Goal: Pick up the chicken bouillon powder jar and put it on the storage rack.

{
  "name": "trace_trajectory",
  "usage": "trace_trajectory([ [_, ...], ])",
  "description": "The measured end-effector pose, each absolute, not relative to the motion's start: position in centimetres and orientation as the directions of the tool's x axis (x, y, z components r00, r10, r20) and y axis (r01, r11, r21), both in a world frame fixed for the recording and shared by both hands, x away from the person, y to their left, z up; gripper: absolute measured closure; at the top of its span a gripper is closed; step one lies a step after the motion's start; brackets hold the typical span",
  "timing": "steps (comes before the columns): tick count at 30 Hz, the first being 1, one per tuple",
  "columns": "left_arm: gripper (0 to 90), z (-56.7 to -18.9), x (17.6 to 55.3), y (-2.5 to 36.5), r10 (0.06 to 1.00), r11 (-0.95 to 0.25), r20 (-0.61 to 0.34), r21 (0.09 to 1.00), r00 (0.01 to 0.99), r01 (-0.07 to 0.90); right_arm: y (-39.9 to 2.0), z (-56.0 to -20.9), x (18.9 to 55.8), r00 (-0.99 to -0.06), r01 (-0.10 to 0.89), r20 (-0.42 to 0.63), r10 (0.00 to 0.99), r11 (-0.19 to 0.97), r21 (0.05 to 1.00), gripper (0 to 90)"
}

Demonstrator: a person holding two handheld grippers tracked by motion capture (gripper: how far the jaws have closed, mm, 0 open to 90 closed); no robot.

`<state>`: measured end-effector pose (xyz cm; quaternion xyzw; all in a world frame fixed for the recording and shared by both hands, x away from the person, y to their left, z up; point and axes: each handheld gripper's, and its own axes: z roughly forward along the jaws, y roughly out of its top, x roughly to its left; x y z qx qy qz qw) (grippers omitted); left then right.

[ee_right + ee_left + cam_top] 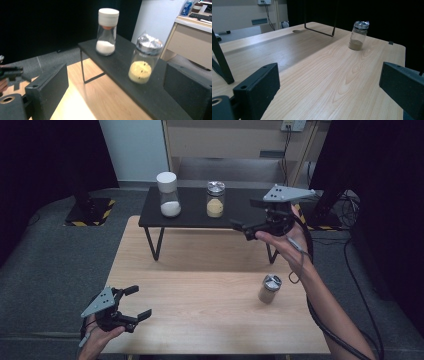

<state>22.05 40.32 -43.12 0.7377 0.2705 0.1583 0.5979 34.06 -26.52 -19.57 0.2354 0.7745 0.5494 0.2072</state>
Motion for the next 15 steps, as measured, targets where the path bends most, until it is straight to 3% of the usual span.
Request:
trace_trajectory([
  [15, 2.0, -43.1, 22.1, 40.3, 0.585, -0.141, -0.09, 0.967, 0.806, 0.21, -30.4, -24.0, 29.5, -0.787, 0.138, -0.054, 0.614, 0.26, 0.956, 6.9],
])
